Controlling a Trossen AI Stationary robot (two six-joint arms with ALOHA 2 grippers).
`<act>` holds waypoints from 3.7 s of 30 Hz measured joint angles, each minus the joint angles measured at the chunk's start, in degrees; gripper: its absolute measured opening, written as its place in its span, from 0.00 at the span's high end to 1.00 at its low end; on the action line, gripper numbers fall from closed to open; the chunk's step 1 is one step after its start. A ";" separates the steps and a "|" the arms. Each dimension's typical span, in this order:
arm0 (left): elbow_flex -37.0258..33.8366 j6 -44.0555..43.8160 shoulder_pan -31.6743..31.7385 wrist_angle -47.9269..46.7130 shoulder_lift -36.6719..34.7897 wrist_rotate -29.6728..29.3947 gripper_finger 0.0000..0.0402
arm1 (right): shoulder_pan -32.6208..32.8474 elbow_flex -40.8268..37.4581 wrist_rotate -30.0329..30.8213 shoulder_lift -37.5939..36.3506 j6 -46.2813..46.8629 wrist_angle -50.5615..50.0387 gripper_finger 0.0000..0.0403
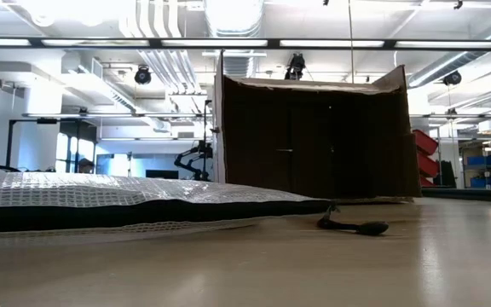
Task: Unpack boxes
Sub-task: Break down cardboard box until it is fully flat
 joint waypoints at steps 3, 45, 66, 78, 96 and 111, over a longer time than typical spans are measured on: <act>0.00 -0.80 0.02 -0.04 0.04 0.45 1.00 | 0.00 0.00 0.08 -0.02 1.93 -0.05 1.00; -0.31 -5.00 0.22 -2.40 0.06 0.70 1.00 | 2.28 0.20 -0.53 -3.49 7.17 -7.83 0.73; -0.33 -6.23 0.34 -2.38 0.66 3.77 1.00 | 2.14 0.26 -0.53 -3.30 3.07 -2.80 0.70; -0.33 -6.08 0.48 -1.89 0.83 4.76 1.00 | 1.49 0.24 -4.21 -2.57 0.68 -0.96 0.83; -0.33 -3.73 -0.34 -3.75 -0.24 5.01 1.00 | 1.42 0.17 -4.83 -2.51 0.26 -0.34 0.90; -0.31 -13.77 -2.40 -19.08 -1.86 -1.33 0.98 | 0.33 0.17 -4.75 -4.92 2.84 -7.73 0.90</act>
